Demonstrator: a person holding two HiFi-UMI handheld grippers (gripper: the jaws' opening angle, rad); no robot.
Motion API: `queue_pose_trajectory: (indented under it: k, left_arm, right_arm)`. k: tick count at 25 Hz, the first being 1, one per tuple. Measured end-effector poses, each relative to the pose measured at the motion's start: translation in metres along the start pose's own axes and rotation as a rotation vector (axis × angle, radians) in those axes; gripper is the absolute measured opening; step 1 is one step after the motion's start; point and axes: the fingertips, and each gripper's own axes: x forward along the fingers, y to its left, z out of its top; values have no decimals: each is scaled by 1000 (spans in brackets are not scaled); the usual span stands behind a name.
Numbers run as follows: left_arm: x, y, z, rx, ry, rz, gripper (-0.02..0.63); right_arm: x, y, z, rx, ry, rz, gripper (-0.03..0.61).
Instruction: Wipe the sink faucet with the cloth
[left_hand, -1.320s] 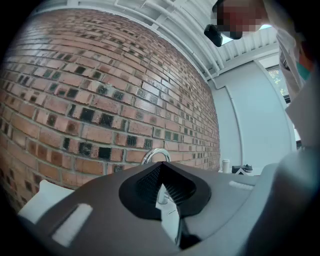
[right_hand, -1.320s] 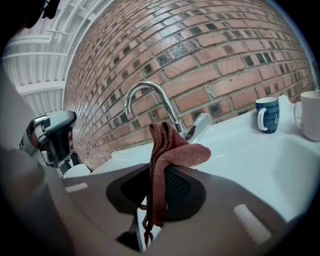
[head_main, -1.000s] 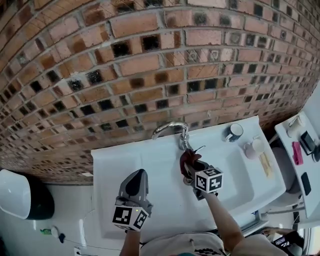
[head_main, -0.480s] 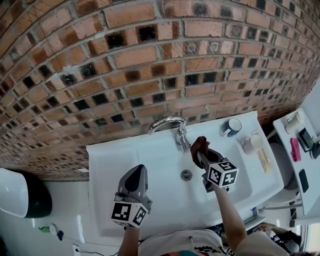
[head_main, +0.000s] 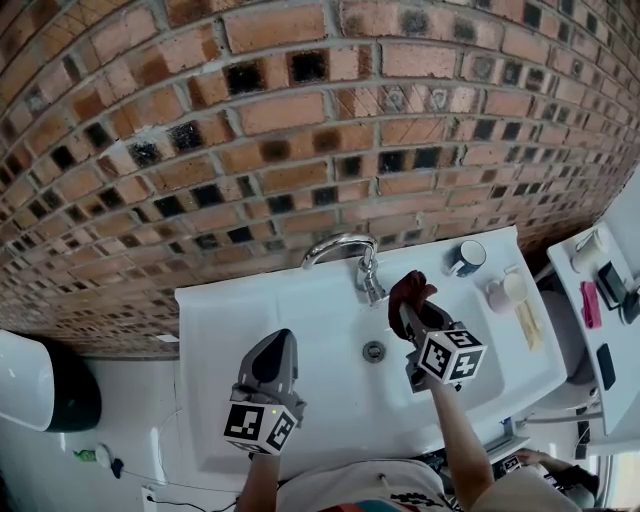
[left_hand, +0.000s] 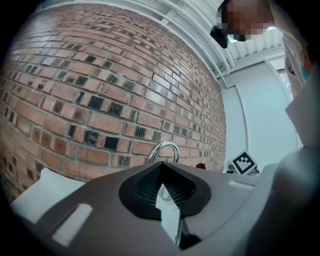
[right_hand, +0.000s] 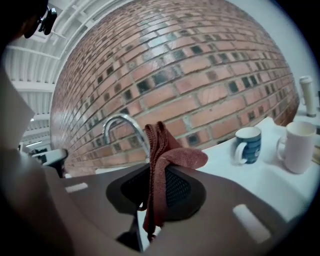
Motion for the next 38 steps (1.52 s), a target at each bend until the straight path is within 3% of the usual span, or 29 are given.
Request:
queue_pose_trajectory:
  k: [3, 6, 10, 18, 26, 32, 38]
  left_arm:
    - [1, 1, -1, -7, -2, 2, 5]
    - [0, 2, 1, -4, -1, 7, 5]
    - [-5, 14, 0, -13, 4, 34, 5]
    - [-4, 16, -4, -24, -3, 34, 5]
    - [4, 16, 8, -12, -36, 25, 5]
    - [6, 14, 16, -8, -59, 25, 5]
    - [2, 12, 20, -5, -63, 27, 5]
  right_arm:
    - [32, 54, -47, 1, 154, 109, 49]
    - [66, 72, -69, 95, 220, 103, 49]
    - [89, 63, -62, 213, 222, 48, 49]
    - [87, 43, -25, 247, 160, 0, 48]
    - [84, 37, 1, 103, 128, -30, 48]
    - [71, 49, 45, -5, 20, -32, 49]
    - [55, 96, 94, -100, -130, 46, 49]
